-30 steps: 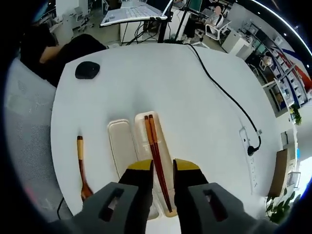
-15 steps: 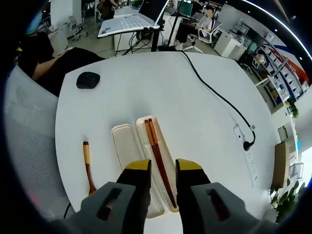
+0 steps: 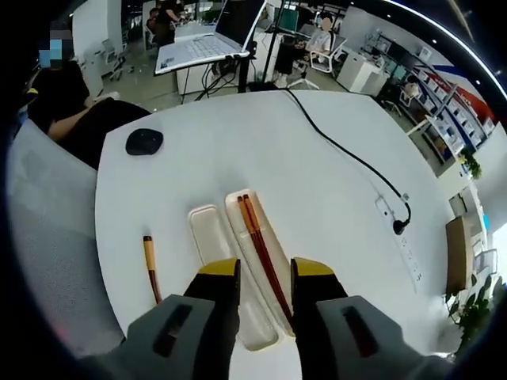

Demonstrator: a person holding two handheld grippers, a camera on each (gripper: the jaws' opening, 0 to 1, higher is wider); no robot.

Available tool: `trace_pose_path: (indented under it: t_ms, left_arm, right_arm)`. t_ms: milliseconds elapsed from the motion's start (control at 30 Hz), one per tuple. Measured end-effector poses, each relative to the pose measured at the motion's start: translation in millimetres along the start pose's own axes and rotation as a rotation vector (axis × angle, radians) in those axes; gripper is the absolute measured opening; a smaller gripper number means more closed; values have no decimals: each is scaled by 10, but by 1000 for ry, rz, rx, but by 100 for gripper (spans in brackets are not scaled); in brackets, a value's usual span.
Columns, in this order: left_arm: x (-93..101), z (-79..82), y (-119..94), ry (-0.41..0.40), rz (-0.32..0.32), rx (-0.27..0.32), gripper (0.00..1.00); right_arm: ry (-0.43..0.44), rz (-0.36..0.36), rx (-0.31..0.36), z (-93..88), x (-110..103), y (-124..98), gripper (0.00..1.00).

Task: Arrange the utensils inside the cutlery case until each visible utensil rests in its matching compartment.

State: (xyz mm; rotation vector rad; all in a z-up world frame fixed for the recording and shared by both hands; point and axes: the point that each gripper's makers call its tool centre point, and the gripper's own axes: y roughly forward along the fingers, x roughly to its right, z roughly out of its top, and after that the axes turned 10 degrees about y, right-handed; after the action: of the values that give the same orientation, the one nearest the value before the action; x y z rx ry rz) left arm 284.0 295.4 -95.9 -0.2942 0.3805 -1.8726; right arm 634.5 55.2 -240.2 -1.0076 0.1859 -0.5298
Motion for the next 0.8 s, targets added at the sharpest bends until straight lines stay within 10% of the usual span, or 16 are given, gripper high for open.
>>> trace_pose_path:
  t_ms: [800]
  left_arm:
    - [-40, -19, 103, 50, -19, -35, 79]
  right_arm:
    - [-43, 18, 87, -10, -281, -280, 24]
